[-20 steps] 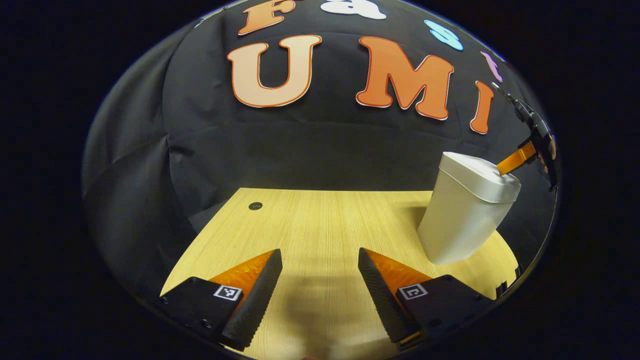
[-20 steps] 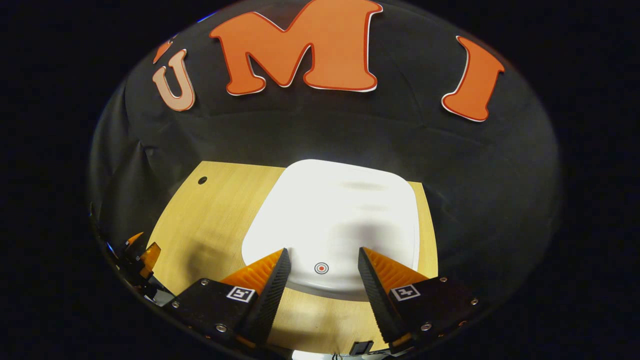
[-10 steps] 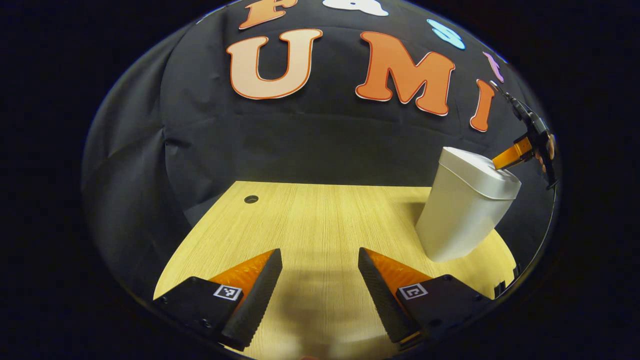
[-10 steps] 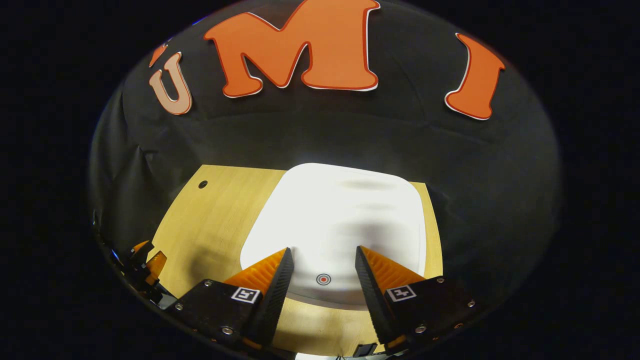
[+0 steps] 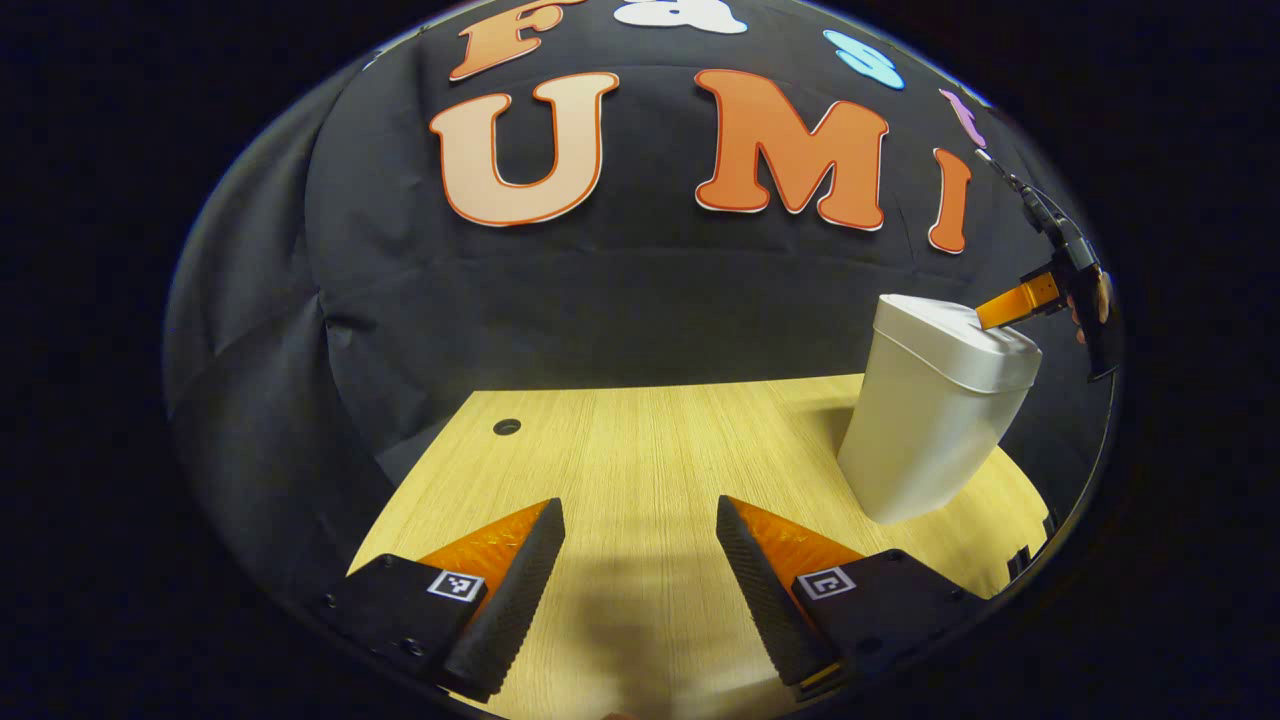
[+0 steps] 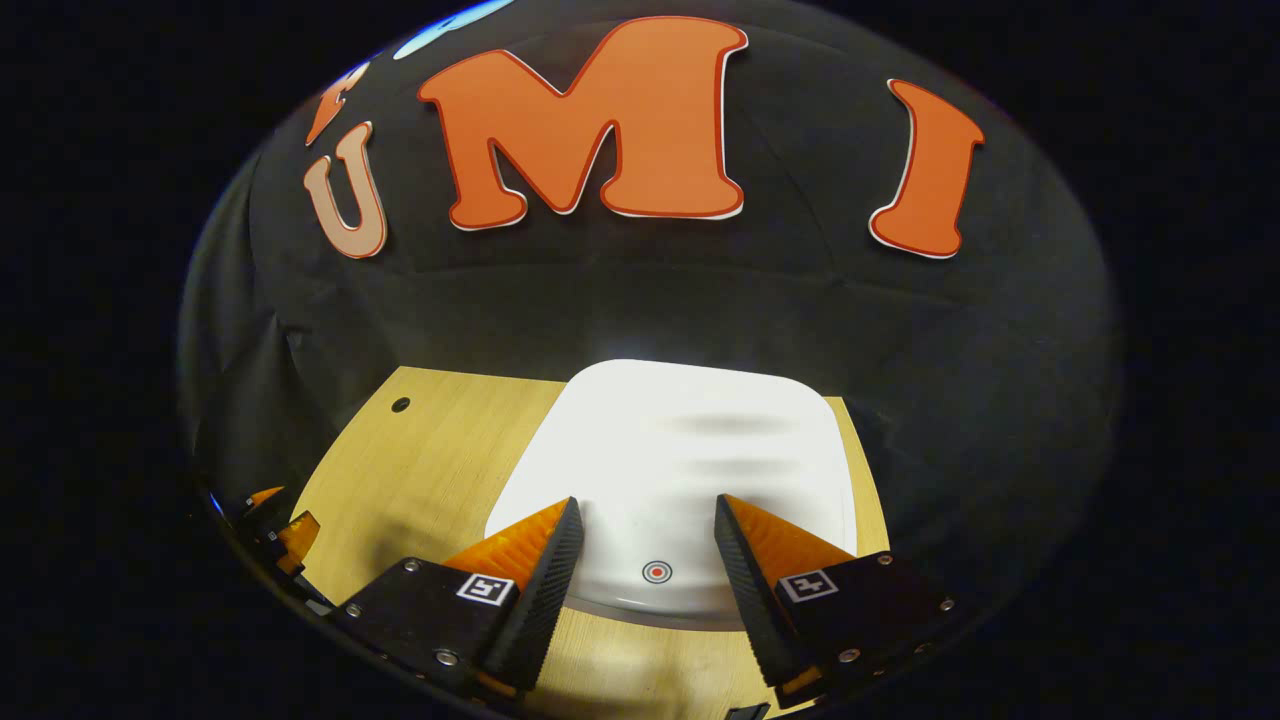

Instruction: Press the lid of the desktop garbage bin to open it, pick up the crumpled paper on the desktop and throw it into the bin, then pick up the pop can on the desktop and drop it into the bin, and finally close the garbage bin lid.

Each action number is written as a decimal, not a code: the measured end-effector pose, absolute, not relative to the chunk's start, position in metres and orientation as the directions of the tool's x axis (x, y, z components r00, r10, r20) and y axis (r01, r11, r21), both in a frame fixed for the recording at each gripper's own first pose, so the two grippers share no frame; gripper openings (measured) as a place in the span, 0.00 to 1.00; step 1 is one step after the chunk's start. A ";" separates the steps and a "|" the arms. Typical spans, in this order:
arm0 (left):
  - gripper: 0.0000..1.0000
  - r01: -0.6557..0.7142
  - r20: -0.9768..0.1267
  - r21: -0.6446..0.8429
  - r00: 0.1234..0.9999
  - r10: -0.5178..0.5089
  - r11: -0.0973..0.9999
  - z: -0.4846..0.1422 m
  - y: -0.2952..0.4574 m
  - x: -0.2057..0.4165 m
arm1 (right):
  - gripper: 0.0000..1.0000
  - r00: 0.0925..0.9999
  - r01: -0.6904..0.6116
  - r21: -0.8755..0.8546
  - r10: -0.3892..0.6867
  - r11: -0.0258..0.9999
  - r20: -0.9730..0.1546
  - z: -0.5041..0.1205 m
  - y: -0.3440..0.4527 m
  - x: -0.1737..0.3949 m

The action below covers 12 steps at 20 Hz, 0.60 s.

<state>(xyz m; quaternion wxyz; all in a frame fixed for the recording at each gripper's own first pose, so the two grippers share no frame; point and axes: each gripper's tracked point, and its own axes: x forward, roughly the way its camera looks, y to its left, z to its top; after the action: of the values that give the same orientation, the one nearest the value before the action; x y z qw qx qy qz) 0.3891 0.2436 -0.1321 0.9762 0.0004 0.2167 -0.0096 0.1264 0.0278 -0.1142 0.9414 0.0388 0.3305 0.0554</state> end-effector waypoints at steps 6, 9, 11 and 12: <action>0.98 0.027 -0.382 0.003 0.924 -0.023 1.000 -0.115 0.247 0.397 | 0.83 0.829 -0.063 0.139 0.129 0.988 -0.544 -0.104 0.043 0.116; 0.98 0.025 -0.349 0.017 0.937 -0.017 1.000 -0.101 0.249 0.404 | 0.84 0.852 -0.062 0.089 0.099 0.994 -0.514 -0.100 0.051 0.116; 0.98 0.024 -0.329 0.027 0.944 -0.014 0.999 -0.092 0.249 0.409 | 0.83 0.877 -0.083 0.077 0.110 0.994 -0.468 -0.088 0.063 0.113; 0.98 0.026 -0.317 0.032 0.948 -0.014 0.999 -0.087 0.249 0.412 | 0.83 0.890 -0.096 0.069 0.116 0.993 -0.442 -0.081 0.070 0.113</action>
<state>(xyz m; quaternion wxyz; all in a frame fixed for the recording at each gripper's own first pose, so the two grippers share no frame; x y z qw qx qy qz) 0.4119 0.2490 -0.0873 0.9868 0.0179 0.1605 -0.0102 0.1132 0.0704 -0.0812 0.9718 0.0225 0.2285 0.0546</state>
